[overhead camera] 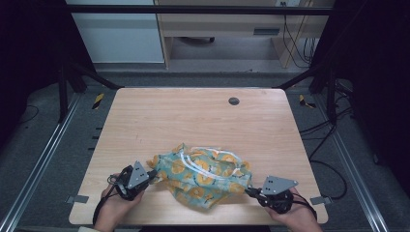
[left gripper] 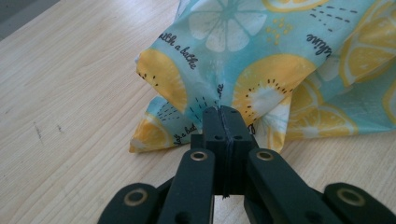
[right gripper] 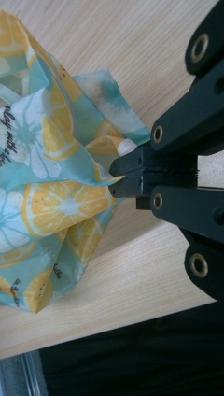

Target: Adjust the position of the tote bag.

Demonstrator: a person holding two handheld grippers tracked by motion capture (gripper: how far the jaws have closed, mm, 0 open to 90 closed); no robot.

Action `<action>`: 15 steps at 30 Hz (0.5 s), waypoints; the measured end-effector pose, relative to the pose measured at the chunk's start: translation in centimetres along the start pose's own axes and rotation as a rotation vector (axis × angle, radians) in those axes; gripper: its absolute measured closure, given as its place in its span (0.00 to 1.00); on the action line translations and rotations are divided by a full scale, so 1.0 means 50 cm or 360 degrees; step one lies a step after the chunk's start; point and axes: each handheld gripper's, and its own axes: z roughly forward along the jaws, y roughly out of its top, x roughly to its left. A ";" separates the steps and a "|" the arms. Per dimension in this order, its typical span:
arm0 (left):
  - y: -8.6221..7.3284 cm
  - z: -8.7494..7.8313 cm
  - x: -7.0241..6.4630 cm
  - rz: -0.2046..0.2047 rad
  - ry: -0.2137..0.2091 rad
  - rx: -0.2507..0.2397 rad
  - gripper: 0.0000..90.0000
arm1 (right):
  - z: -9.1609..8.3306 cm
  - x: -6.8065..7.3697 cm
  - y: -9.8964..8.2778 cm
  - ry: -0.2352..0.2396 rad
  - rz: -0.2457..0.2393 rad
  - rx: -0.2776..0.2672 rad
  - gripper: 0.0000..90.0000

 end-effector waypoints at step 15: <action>0.011 0.031 -0.002 0.0005 -0.0003 0.0063 1.00 | 0.028 -0.029 0.001 -0.0063 0.0055 0.0056 1.00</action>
